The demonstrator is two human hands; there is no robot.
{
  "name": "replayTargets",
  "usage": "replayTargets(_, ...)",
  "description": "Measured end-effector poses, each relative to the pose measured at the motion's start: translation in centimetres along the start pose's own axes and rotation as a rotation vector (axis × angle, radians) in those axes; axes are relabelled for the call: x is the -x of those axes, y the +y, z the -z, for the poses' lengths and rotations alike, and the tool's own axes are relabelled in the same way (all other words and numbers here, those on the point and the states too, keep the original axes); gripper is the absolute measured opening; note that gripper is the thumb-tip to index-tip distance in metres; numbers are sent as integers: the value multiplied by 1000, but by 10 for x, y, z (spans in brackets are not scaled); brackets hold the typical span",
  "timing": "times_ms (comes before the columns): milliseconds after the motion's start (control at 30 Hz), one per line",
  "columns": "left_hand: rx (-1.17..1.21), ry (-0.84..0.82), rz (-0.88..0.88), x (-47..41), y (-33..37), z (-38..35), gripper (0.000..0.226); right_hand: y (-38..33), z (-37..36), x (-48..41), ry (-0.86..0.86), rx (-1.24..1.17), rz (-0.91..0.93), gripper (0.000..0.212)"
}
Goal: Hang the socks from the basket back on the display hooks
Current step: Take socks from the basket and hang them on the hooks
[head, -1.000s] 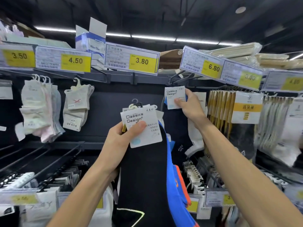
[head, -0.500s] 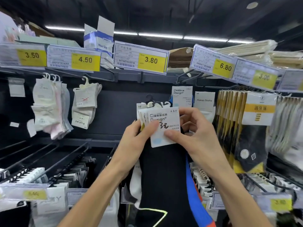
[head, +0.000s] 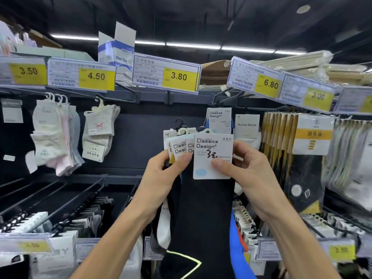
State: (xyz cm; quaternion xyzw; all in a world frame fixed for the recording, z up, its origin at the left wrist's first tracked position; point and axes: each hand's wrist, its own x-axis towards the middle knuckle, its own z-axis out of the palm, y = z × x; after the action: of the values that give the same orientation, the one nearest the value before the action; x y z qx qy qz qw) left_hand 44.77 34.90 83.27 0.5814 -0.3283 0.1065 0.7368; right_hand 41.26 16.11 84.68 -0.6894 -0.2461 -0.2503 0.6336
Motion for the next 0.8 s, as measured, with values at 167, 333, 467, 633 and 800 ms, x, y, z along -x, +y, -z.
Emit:
replayTargets(167,22,28,11,-1,-2,7,26,4,18,-13,88,-210,-37,39)
replayTargets(333,88,23,40,1,-1,14,24,17,47,-50,390,-81,2,31)
replayTargets(467,82,-10,51,2,1,8,21,25,55,-83,422,196,9,34)
replayTargets(633,80,-9,64,3,3,6,21,27,45,-102,377,279,72,39)
replayTargets(800,92,-9,70,4,3,7,20,32,37,-108,284,219,165,43)
